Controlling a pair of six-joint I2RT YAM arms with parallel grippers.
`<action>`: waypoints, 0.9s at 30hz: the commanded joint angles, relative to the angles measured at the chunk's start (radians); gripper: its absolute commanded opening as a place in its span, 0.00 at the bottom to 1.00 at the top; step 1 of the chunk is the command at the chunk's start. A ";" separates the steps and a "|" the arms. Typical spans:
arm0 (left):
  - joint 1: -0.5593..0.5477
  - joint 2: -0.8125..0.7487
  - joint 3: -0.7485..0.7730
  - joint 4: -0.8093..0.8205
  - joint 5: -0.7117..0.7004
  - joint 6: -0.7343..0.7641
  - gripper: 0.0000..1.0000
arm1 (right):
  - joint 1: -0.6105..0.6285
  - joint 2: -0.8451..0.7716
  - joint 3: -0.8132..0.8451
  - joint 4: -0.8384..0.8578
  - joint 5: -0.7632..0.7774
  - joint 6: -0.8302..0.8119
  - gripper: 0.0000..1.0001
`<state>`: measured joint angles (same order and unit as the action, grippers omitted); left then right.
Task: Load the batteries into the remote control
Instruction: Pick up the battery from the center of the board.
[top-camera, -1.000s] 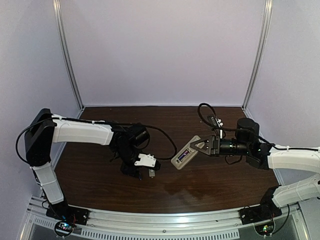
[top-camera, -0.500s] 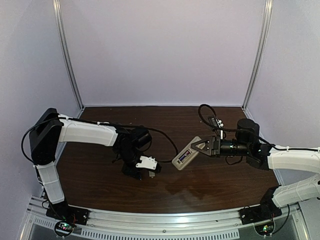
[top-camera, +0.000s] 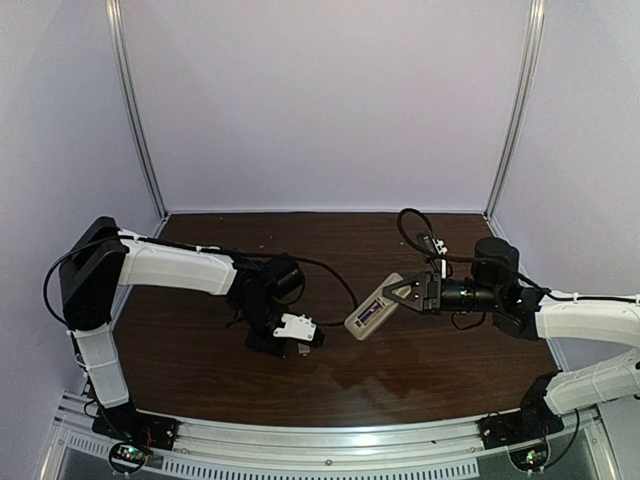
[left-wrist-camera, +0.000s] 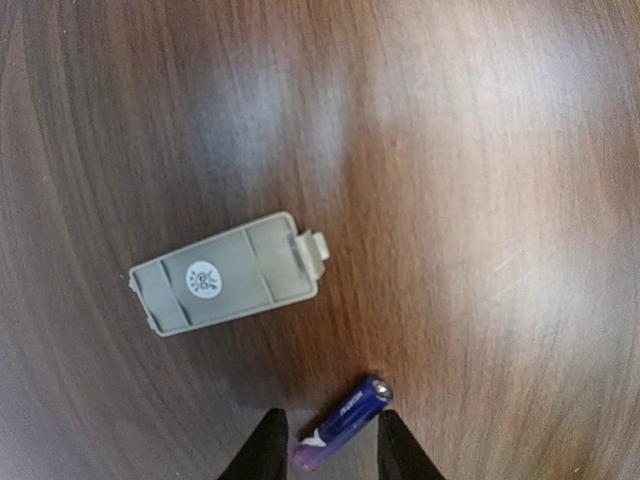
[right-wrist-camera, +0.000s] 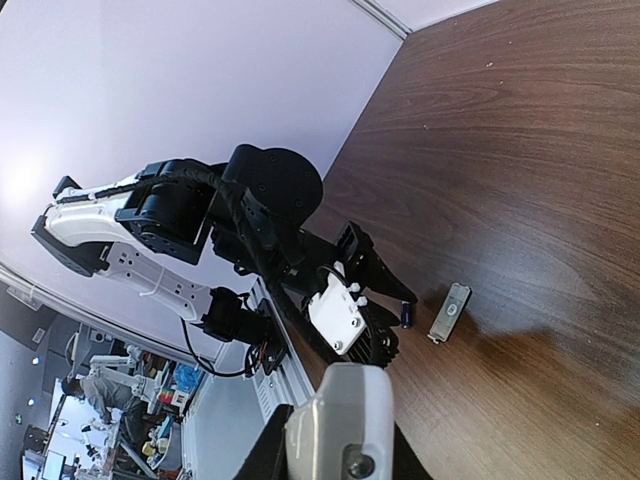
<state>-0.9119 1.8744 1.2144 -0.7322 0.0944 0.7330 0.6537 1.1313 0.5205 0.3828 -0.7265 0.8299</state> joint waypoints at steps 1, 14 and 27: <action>-0.007 0.011 -0.032 0.024 0.020 -0.012 0.30 | -0.011 -0.026 -0.010 -0.003 -0.001 0.005 0.00; -0.005 -0.012 -0.030 0.065 -0.001 -0.146 0.12 | -0.011 -0.019 -0.005 -0.018 -0.001 -0.004 0.00; 0.143 -0.347 0.022 0.259 0.155 -0.485 0.00 | -0.005 0.038 0.021 0.018 0.013 0.012 0.00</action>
<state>-0.7921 1.6695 1.2068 -0.6182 0.1520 0.4072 0.6495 1.1408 0.5205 0.3580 -0.7246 0.8375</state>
